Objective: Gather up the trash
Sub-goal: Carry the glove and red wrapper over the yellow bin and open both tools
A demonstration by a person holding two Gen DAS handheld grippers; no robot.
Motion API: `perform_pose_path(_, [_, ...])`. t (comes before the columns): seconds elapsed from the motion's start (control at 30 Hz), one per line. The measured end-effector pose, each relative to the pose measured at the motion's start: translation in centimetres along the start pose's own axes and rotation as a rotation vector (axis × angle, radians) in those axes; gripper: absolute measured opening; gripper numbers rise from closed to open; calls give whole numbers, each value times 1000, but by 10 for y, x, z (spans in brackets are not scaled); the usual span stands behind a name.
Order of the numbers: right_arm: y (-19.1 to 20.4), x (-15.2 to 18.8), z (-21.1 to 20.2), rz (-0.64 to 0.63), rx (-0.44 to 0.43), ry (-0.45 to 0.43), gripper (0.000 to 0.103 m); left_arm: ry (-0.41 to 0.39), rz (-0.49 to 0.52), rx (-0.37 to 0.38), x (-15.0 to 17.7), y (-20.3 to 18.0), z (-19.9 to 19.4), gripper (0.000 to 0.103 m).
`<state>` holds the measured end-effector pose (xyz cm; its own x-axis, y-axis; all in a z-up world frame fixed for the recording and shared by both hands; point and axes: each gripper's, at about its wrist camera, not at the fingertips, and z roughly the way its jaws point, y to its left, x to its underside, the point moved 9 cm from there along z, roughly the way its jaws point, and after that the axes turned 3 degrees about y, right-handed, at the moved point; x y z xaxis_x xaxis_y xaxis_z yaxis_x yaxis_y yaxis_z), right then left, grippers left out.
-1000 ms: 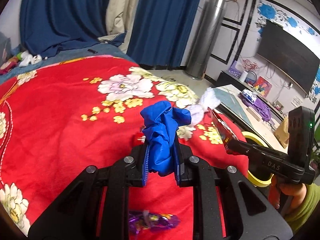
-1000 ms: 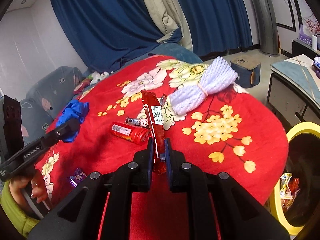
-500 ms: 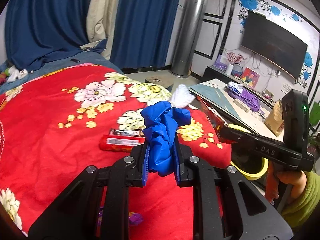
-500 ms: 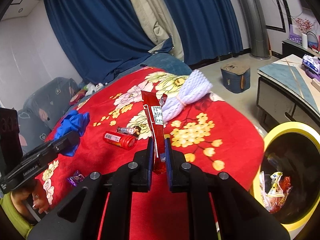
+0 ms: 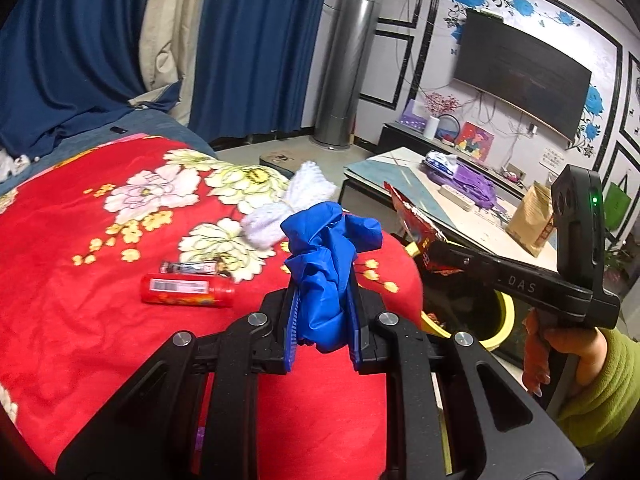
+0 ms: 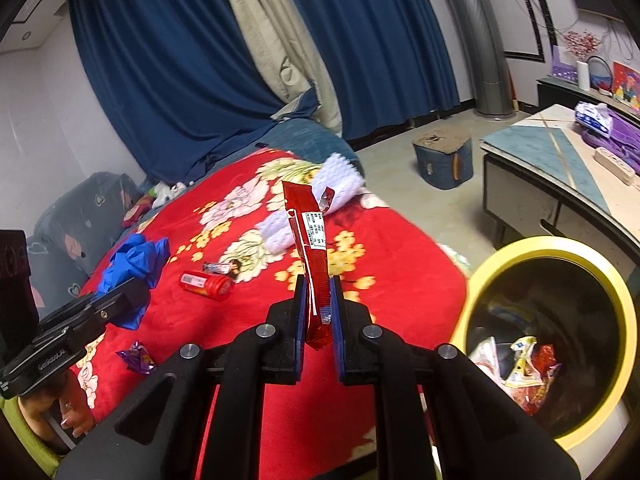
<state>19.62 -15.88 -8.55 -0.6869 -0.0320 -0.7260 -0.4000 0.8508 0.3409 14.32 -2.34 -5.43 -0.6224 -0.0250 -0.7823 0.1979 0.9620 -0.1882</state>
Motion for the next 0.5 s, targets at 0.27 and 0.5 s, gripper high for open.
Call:
perform_pose_path(0.27, [-37, -3, -23, 49, 43, -43, 11, 9, 19, 43, -4, -27, 14, 13])
perform_pose_path(0.5, [-71, 1, -37, 101, 75, -57, 11, 12, 53, 70, -11, -54, 23, 13])
